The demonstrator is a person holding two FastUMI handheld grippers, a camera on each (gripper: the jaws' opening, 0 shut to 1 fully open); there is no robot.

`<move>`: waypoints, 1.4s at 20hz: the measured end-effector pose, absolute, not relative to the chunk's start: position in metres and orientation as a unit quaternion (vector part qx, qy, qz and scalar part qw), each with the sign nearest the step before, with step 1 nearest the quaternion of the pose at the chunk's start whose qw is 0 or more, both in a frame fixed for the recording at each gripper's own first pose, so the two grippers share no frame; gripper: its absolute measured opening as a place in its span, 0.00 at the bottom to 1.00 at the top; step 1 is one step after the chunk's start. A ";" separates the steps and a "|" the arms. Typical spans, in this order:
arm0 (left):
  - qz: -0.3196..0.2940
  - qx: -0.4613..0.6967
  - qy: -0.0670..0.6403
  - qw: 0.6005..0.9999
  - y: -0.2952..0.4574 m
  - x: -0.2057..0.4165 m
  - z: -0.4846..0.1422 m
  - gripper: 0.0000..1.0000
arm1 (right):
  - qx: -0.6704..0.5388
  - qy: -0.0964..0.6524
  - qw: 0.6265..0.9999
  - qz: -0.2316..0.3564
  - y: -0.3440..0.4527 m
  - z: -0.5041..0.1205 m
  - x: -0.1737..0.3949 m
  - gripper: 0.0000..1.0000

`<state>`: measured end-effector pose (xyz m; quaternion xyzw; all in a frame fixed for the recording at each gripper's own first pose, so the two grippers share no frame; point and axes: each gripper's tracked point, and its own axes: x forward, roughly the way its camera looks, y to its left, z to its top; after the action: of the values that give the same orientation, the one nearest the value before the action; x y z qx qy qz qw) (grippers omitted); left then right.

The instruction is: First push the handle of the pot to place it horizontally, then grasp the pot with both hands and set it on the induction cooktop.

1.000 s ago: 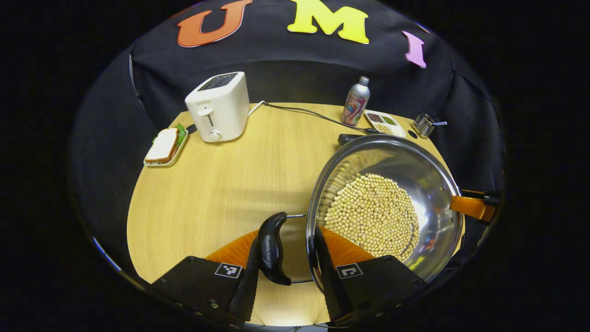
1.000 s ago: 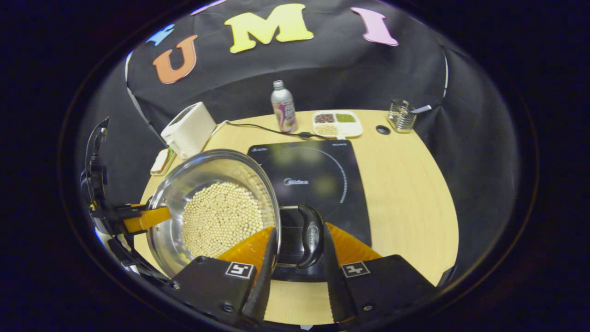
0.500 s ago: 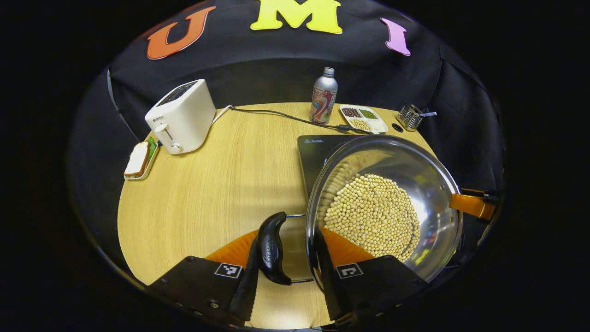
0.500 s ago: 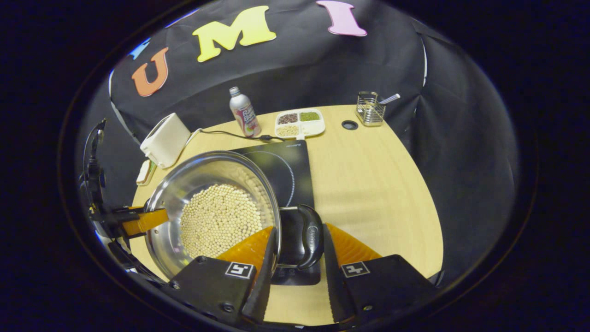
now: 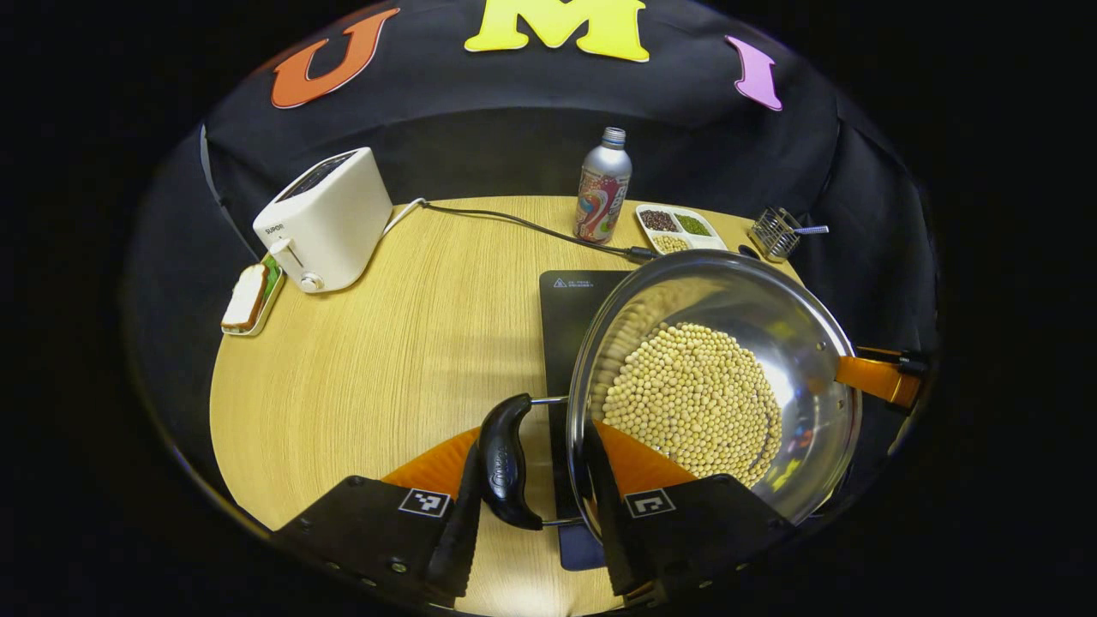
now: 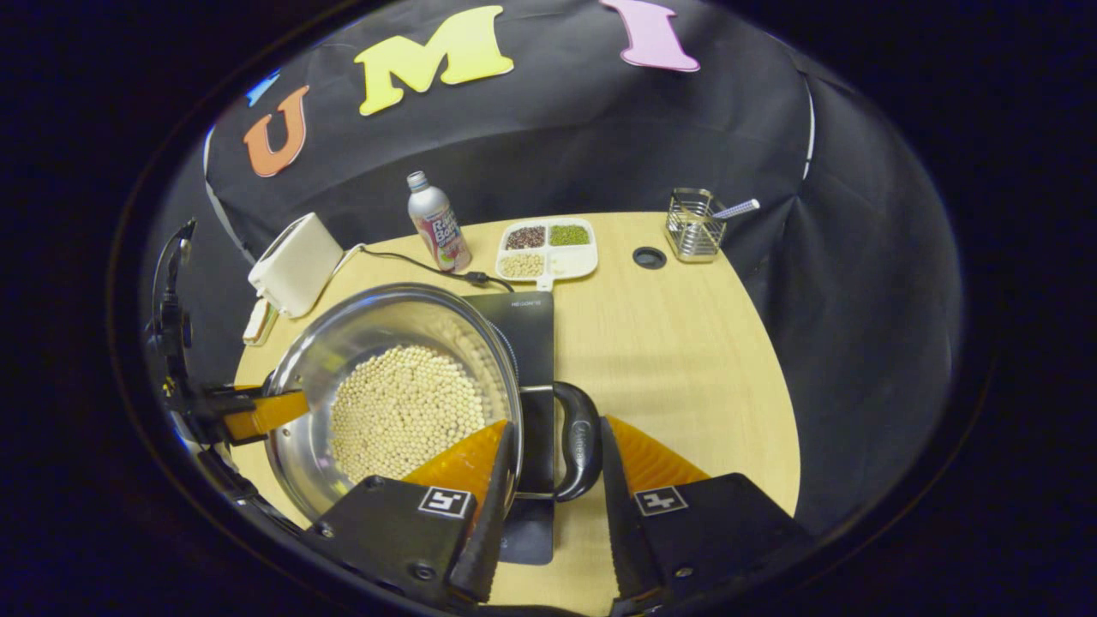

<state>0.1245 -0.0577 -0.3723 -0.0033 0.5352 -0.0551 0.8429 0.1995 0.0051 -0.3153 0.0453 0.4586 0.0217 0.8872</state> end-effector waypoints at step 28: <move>-0.044 0.006 0.480 0.876 -0.063 0.151 -0.397 0.59 | 0.029 0.426 0.903 0.042 -0.004 -0.338 0.233 0.54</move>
<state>0.1508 -0.0634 -0.3974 0.0062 0.4804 -0.0436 0.8759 0.2326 -0.0039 -0.3385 0.0288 0.4264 0.0421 0.9031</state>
